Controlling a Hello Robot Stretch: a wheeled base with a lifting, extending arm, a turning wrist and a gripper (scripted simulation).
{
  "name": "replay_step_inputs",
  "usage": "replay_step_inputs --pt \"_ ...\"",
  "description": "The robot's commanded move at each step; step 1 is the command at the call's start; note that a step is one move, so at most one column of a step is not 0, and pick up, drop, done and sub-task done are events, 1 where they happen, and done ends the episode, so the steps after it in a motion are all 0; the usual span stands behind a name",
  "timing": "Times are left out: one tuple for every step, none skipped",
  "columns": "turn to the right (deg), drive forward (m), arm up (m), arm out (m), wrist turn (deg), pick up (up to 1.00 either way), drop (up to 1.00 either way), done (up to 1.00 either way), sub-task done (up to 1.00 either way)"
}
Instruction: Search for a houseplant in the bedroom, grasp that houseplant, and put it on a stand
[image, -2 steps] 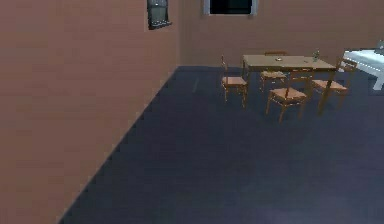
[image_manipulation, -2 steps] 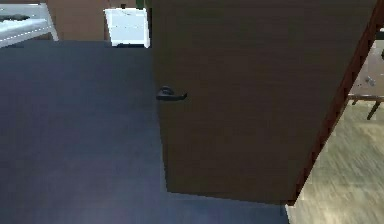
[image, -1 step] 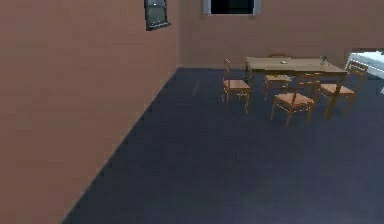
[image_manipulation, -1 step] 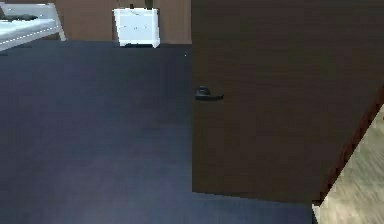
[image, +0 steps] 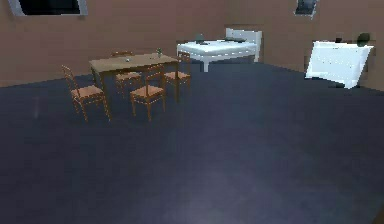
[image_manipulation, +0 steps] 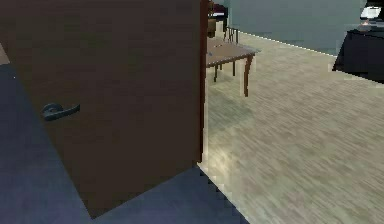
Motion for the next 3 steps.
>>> replay_step_inputs --pt "3.0 0.00 0.00 0.00 0.0 0.00 0.00 0.00 0.00" --pt "0.0 1.00 0.00 0.00 0.0 0.00 0.00 0.00 0.00" --pt "0.0 1.00 0.00 0.00 0.0 0.00 0.00 0.00 0.00"
